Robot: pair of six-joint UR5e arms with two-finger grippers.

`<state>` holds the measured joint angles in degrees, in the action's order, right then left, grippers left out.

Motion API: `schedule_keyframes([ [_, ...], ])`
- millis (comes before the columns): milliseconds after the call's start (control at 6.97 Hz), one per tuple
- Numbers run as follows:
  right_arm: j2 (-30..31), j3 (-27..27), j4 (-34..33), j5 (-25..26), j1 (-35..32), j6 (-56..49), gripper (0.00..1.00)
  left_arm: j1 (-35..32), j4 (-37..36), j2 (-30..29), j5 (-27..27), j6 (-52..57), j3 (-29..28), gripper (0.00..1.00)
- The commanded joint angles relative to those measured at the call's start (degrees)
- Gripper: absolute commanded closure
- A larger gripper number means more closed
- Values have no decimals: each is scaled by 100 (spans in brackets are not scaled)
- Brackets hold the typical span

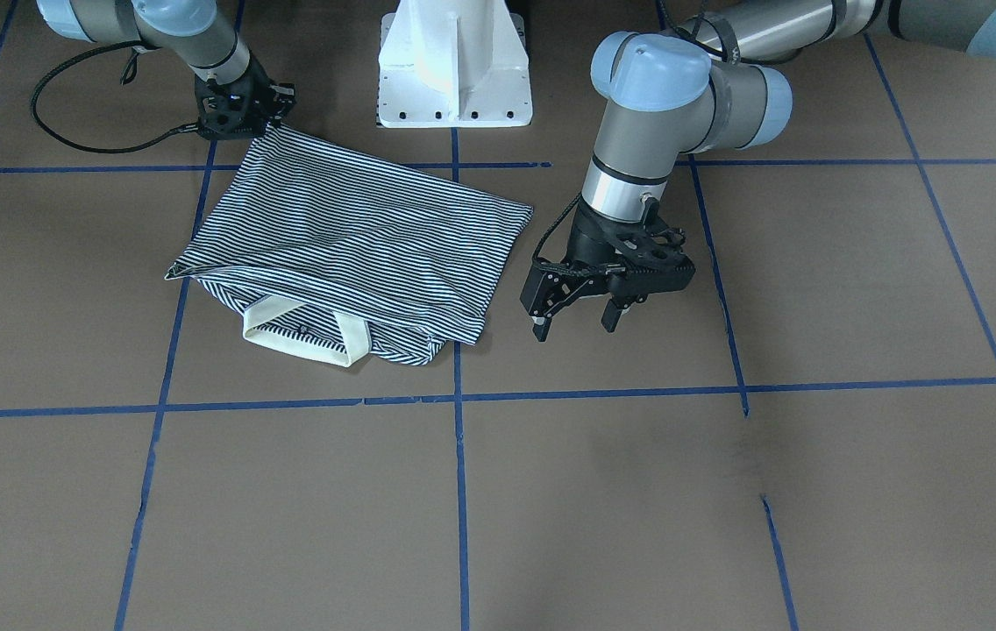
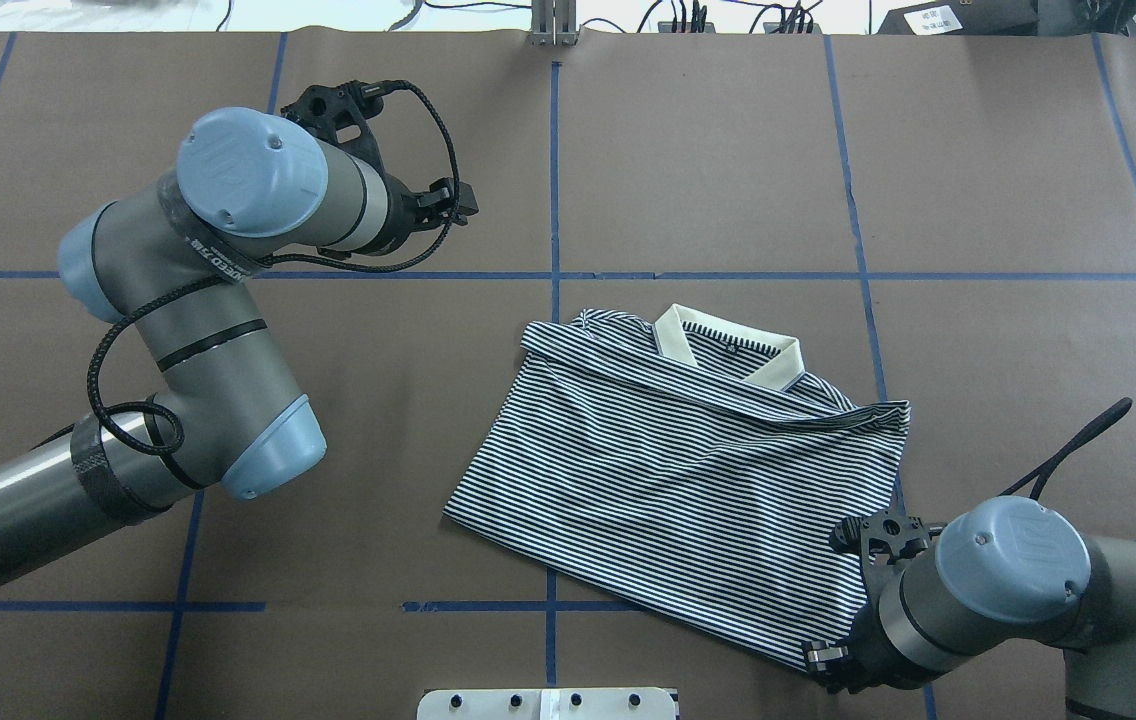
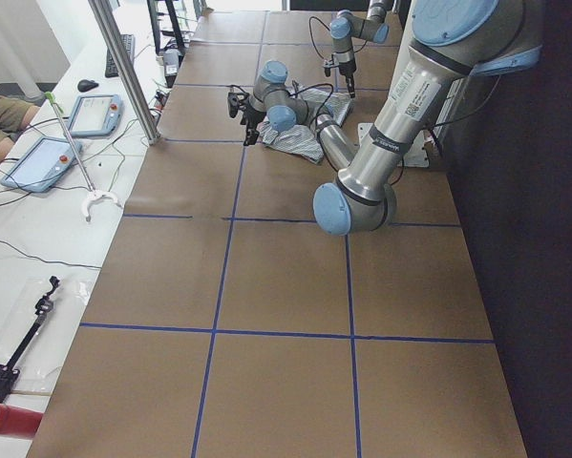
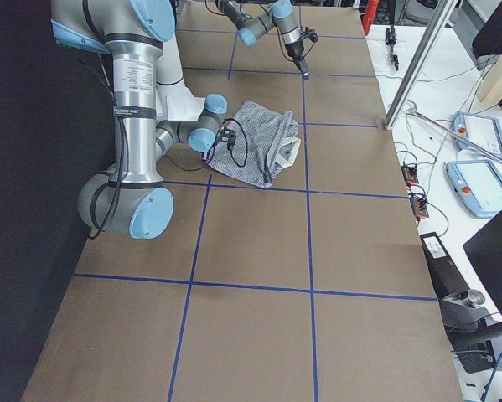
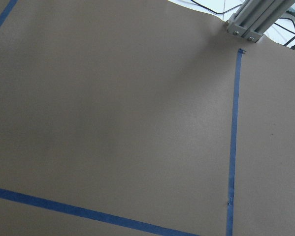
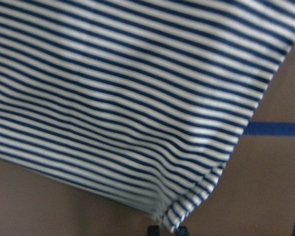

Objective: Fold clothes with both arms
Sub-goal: 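Drag the folded shirt with the right gripper toward the robot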

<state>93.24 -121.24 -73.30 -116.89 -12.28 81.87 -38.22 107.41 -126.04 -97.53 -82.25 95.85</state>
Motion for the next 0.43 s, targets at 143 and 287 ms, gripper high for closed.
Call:
schedule_keyframes([
  [143,-25,-602,18,-70,-420,584,0,471,-454,36,-21,-132,292,0],
  [287,-243,-673,18,-62,-860,532,0,943,-875,201,-3,-864,520,0],
])
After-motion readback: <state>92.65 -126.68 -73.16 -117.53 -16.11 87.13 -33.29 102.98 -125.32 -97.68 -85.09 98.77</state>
